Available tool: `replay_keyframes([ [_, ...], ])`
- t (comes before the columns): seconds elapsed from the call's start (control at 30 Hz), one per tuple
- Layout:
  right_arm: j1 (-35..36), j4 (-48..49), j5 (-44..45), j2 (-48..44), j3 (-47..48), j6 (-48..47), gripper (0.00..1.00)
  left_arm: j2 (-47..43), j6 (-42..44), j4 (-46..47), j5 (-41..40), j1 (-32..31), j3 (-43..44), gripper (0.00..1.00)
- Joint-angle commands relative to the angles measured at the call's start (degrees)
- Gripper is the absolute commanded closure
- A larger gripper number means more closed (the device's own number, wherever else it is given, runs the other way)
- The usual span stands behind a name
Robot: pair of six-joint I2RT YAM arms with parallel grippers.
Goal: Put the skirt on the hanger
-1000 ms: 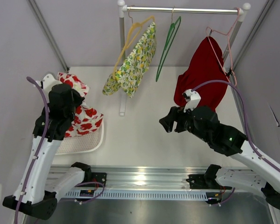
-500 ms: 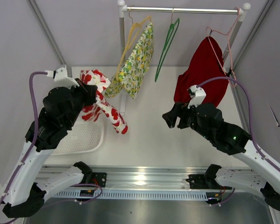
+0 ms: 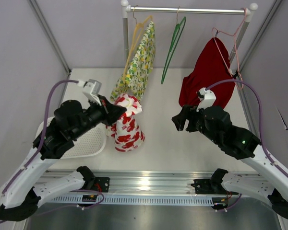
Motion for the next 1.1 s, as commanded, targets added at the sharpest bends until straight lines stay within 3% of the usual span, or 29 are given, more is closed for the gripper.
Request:
replay_keyframes([
  [0.0,-0.49,-0.66,1.45,-0.87,2.05,-0.52,0.25,2.03,1.21,6.76,6.57,-5.12,-2.06,1.0],
  [0.13,-1.28,-1.97,2.23,-0.95,1.88,-0.43,0.24,7.38,0.94,10.8,8.66,-8.38,-3.91,1.0],
  [0.37,-3.73,-4.0,2.59,-1.74,1.0,-0.52,0.23,17.49,4.28,18.88,17.28,-8.65,-1.72,1.0],
  [0.53,-7.08,-4.44,1.1,-1.48,0.91,-1.13,0.23,22.6,5.42,27.4,17.9,-8.65,1.6,1.0],
  [0.77,-11.65,-4.61,-2.15,-0.34,2.67,-2.81,0.23,30.69,8.15,31.11,15.89,-8.65,11.8,1.0],
  [0.87,-12.71,-4.96,-2.86,-0.78,3.02,-2.98,0.22,32.36,10.52,30.33,15.35,-8.56,12.43,1.0],
  [1.0,-12.97,-5.93,-3.21,-1.74,1.79,-2.37,0.22,32.8,10.79,31.19,18.86,-8.65,3.23,1.0],
  [1.07,-13.06,-6.28,-3.48,-2.88,0.22,-1.84,0.21,30.44,7.9,38.44,20.71,-8.83,-11.04,0.96],
])
